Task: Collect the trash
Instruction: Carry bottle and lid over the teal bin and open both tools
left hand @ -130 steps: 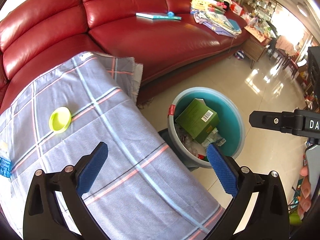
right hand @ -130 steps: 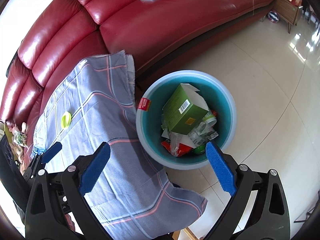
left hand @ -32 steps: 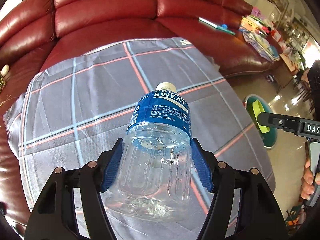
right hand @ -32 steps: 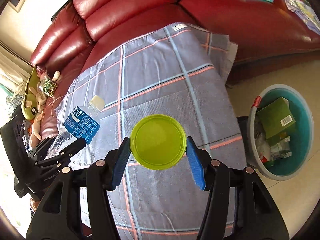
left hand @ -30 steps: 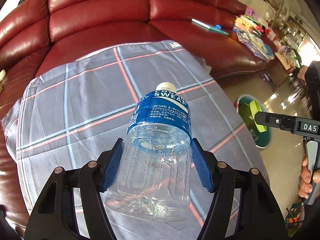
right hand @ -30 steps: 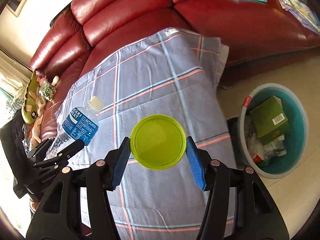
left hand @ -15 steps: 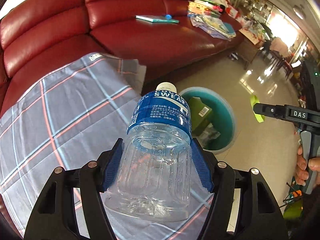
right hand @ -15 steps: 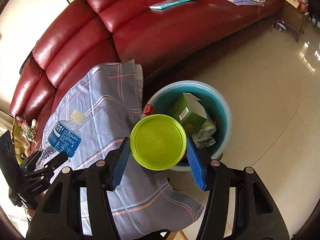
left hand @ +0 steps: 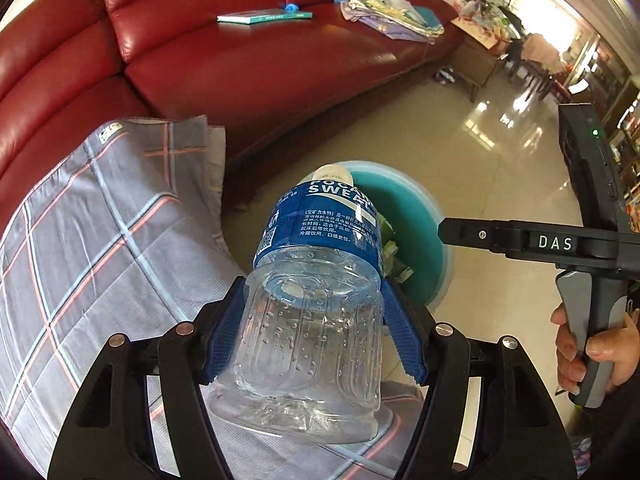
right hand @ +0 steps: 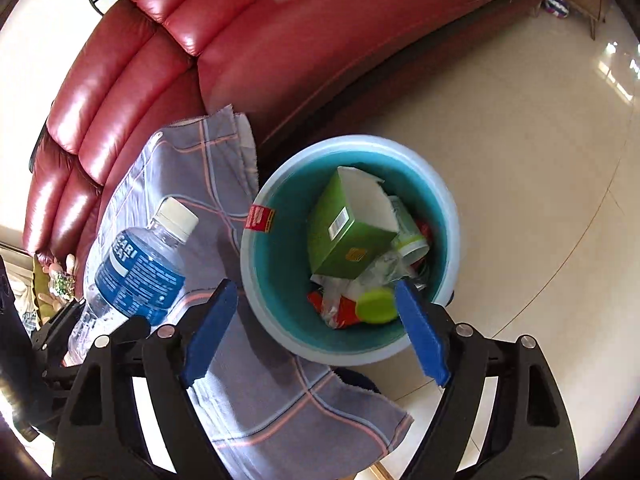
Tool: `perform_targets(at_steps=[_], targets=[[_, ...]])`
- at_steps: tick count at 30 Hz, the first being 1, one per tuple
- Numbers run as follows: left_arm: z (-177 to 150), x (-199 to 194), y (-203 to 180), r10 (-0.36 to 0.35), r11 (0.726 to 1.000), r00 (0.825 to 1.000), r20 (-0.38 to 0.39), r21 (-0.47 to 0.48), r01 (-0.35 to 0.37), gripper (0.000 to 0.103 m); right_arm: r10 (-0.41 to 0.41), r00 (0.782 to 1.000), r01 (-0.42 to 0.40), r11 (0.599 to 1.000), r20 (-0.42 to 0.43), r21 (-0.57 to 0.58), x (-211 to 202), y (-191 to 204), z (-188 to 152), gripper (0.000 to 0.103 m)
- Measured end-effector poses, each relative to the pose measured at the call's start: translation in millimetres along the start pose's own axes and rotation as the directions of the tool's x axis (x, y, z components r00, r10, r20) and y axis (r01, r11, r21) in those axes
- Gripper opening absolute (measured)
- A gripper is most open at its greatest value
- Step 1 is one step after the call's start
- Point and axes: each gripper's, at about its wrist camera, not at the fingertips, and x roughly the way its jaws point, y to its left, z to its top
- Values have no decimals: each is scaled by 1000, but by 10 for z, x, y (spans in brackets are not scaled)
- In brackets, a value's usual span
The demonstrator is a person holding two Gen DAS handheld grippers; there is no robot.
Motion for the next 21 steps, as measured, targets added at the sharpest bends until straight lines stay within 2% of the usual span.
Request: perform_targets(at_steps=[4, 14, 21], targets=[[42, 136, -124, -34, 999, 999, -33, 27, 35, 68, -17, 999, 16, 1000, 36, 18, -108, -74, 29, 87], [32, 540, -626, -90, 984, 988, -124, 141, 107, 68, -49, 996, 44, 997, 75, 61, -293, -307, 87, 87], [73, 805, -800, -132, 976, 979, -156, 153, 156, 68, -85, 994, 80, 994, 69, 73, -319, -383, 100, 87]])
